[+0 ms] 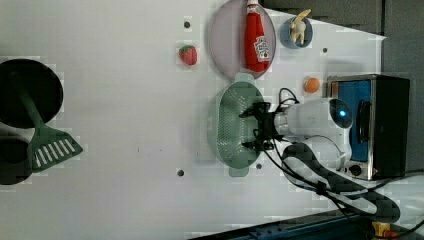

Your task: Drag strainer left to right.

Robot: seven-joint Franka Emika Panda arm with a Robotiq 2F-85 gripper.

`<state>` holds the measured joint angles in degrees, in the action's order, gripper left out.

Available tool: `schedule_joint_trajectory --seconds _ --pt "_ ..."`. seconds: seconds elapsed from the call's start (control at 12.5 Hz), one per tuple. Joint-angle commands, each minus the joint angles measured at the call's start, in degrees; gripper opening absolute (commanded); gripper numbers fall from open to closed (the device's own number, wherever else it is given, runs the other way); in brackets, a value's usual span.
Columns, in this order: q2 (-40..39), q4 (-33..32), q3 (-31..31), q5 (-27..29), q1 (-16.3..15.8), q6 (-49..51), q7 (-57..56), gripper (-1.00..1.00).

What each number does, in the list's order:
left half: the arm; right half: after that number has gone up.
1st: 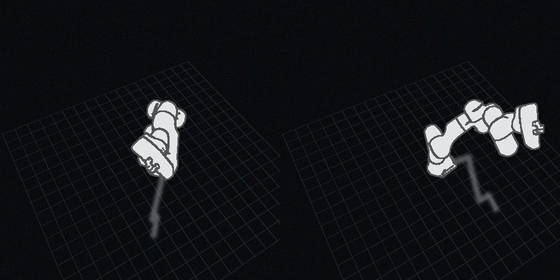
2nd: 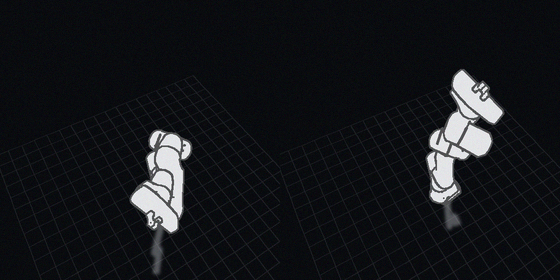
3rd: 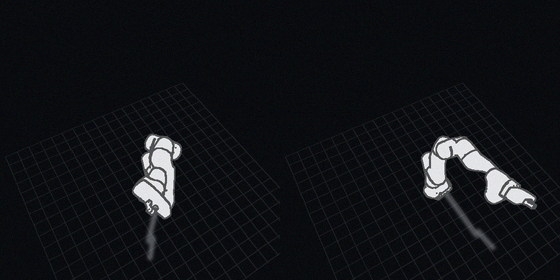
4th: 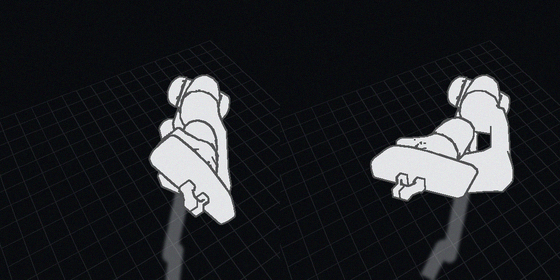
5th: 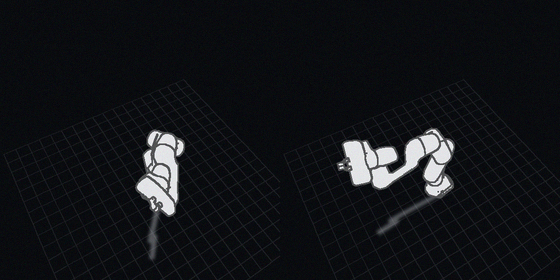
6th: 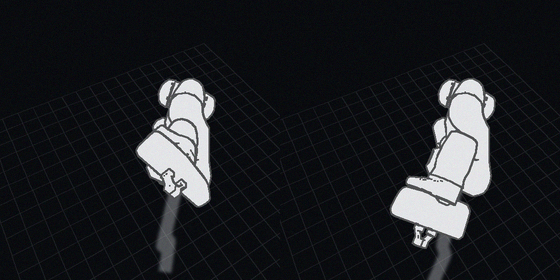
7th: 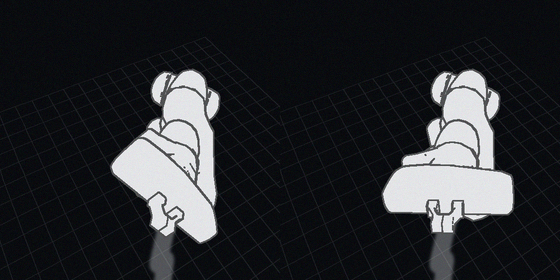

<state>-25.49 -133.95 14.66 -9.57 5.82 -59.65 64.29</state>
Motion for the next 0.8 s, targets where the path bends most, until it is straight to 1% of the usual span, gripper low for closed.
schedule_joint_trajectory --seconds 0.08,0.4,0.8 --pt "1.15 -0.04 -0.97 0.0 1.8 -0.02 -4.18 1.0" --pt "1.48 -0.07 -5.02 0.01 2.12 -0.14 -11.1 1.0" --pt "1.73 -0.07 -10.46 0.0 2.34 -0.3 -15.29 1.0"
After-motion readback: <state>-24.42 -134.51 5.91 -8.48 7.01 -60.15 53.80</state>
